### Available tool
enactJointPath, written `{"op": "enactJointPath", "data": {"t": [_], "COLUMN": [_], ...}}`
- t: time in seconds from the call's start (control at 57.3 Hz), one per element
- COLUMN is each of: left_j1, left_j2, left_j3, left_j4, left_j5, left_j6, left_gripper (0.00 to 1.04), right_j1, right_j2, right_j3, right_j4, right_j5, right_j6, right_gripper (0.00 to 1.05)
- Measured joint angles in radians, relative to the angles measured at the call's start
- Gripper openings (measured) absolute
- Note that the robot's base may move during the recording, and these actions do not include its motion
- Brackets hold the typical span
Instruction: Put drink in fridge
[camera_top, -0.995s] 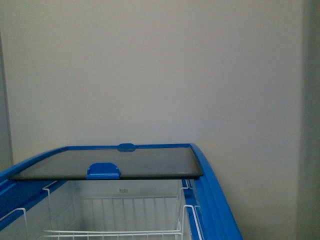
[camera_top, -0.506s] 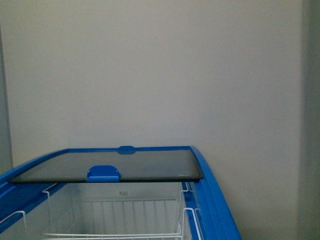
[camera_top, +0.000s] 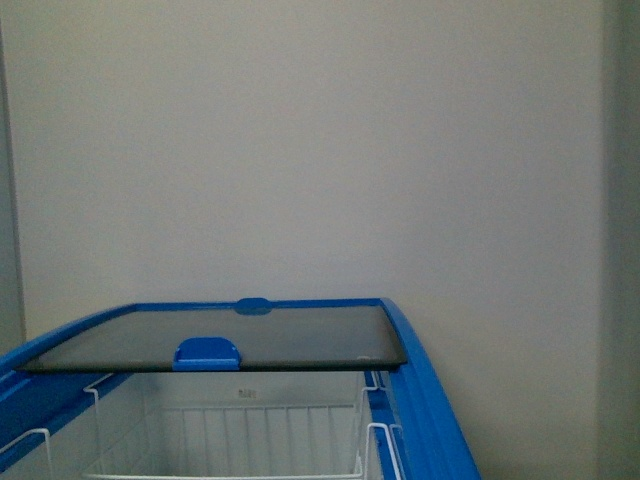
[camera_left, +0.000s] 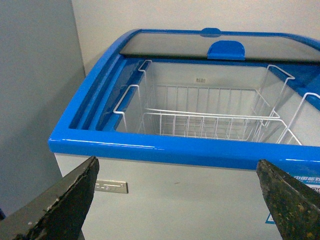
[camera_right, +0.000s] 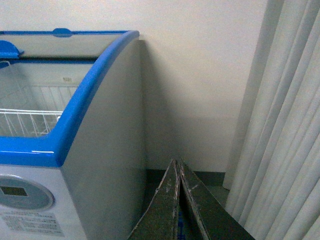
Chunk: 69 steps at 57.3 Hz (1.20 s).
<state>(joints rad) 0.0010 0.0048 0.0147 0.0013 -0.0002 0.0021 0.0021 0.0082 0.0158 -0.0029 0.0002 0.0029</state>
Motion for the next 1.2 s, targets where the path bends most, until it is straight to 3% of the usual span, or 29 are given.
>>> {"op": "enactJointPath", "data": {"t": [0.576,1.047,1.117,1.204], "left_j1": [0.000,0.000,0.000,0.000], "left_j2": [0.000,0.000,0.000,0.000], "left_j3": [0.000,0.000,0.000,0.000], "left_j4": [0.000,0.000,0.000,0.000], "left_j5": [0.000,0.000,0.000,0.000], "left_j6": [0.000,0.000,0.000,0.000], "left_gripper": [0.97,0.97,0.97,0.97], "right_j1": [0.000,0.000,0.000,0.000], "right_j2": [-0.002,-0.002,-0.002,-0.002], "right_j3": [0.000,0.000,0.000,0.000], "right_j4": [0.000,0.000,0.000,0.000], "right_j5": [0.000,0.000,0.000,0.000], "right_j6": [-0.001,0.000,0.000,0.000], "right_gripper": [0.03,0.92,0.99,0.97]}}
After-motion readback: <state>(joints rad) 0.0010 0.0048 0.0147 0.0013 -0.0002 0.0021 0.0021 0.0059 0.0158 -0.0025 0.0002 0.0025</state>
